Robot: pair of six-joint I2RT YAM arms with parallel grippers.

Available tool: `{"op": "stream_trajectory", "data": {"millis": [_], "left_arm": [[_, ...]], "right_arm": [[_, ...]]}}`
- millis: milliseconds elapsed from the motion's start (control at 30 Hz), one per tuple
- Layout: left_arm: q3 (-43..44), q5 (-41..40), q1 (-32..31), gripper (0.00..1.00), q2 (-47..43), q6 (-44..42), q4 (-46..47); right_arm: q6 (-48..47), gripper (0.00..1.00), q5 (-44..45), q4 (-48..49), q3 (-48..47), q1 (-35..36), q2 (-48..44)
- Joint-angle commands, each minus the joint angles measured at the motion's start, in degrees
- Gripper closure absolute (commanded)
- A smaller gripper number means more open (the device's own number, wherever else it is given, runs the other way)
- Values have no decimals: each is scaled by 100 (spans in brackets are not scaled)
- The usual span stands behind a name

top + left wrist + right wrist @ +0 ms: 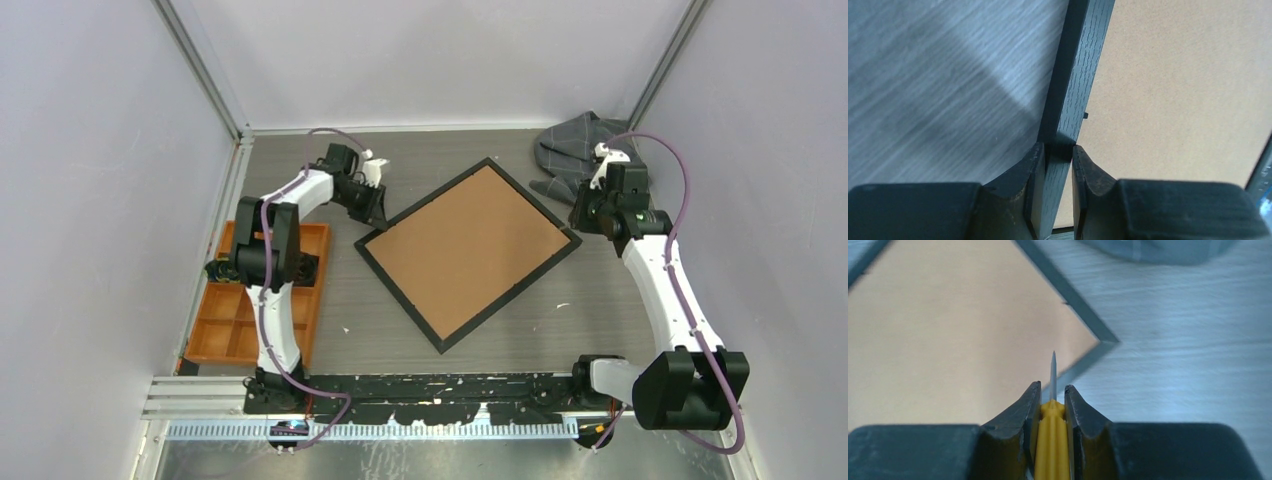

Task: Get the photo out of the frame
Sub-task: Adjust the photo frame at the center of the board.

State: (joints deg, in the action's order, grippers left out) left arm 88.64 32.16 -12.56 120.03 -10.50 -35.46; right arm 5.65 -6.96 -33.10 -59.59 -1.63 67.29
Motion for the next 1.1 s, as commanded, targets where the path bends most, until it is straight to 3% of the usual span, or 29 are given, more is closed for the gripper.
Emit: {"op": "stream_trajectory", "data": {"millis": [0, 200, 433, 633, 900, 1067], "left_arm": [[-858, 94, 200, 93, -80, 736, -324], [-1375, 480, 201, 90, -451, 969, -29], [-1675, 809, 210, 82, -1046, 1028, 279], [-1802, 931, 210, 75, -1227, 1023, 266], [-1849, 1610, 210, 69, -1115, 722, -85], [-1478, 2173, 210, 65, -879, 265, -1059]], "right_arm": [[-391, 99, 1928, -524, -95, -22, 17], [-458, 99, 2416, -338, 244, -26, 505], [246, 99, 2278, -18, 176, -22, 1194], [966, 99, 997, 384, 255, -226, 1390], [1773, 99, -14, 1259, -8, -248, 1661], [1973, 99, -597, 1551, -411, -249, 2336]]}}
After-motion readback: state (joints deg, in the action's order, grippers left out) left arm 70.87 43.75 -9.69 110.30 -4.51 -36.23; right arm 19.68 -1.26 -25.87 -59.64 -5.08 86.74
